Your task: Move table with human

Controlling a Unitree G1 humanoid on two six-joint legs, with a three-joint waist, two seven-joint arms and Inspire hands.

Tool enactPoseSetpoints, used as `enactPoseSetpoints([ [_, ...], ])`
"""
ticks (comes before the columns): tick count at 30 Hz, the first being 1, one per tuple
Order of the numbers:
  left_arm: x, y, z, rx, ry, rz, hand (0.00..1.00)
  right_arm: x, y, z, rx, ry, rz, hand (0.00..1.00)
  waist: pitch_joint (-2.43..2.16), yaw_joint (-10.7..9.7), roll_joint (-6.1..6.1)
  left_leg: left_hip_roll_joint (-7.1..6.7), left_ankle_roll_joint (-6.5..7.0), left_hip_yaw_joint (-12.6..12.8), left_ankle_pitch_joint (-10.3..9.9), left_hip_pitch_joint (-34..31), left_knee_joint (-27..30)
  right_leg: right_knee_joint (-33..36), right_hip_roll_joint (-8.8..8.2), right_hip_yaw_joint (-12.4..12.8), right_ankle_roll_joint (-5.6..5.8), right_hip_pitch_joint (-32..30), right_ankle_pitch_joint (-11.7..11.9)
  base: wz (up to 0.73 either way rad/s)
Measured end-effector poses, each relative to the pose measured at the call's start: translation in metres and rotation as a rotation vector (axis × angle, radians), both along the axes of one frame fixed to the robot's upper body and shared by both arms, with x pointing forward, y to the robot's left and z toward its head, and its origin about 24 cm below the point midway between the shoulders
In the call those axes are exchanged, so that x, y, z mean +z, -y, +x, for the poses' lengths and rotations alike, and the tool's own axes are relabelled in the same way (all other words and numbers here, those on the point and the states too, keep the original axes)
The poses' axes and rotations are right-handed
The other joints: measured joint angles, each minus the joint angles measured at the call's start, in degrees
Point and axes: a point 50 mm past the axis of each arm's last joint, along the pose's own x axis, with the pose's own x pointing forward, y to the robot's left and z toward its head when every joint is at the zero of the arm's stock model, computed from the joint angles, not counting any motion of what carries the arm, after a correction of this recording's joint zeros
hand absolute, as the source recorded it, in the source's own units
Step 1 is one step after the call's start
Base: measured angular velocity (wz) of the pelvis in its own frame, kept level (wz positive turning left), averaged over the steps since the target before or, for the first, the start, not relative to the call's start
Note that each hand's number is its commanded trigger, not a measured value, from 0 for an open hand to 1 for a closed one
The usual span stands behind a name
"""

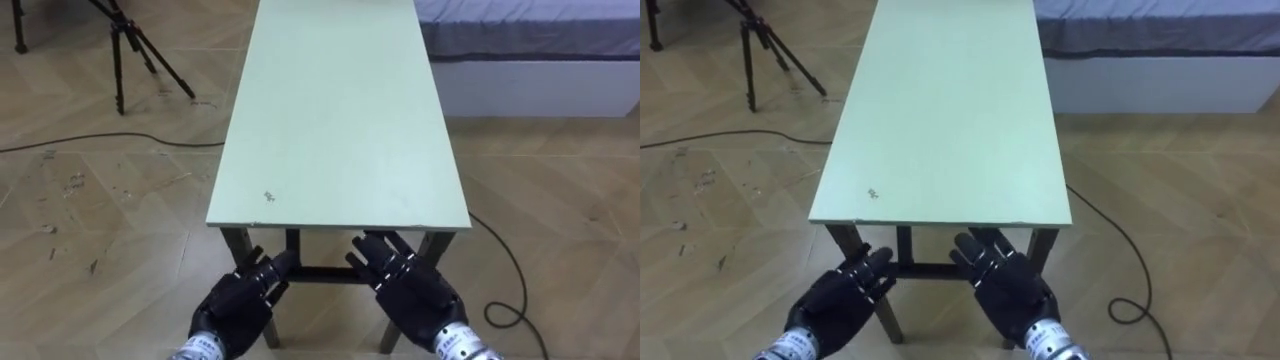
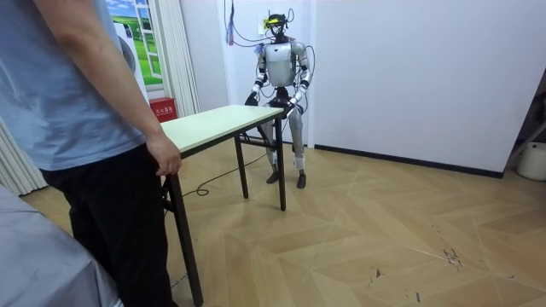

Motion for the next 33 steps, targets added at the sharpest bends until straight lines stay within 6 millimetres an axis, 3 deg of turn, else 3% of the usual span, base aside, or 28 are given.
enactPoseSetpoints([
  [16,0.021,0.005,0.035,0.017,0.054,-0.121,0.00,0.003,0.004,0.010,-0.007,-0.052,-0.025,0.00,0.02,0.07,-0.06,0.00,0.00,-0.02,0.00,0.52,-0.08,0.10,-0.03,-0.14,-0.02,0.10,0.02,0.00],
  [33,0.031,0.015,0.045,-0.010,0.058,-0.083,0.00,0.006,-0.004,0.017,-0.012,-0.047,-0.002,0.00,0.00,-0.32,0.03,0.09,0.00,-0.23,0.00,-1.60,0.96,0.17,-0.10,-0.51,-0.19,-1.17,0.30,0.01],
])
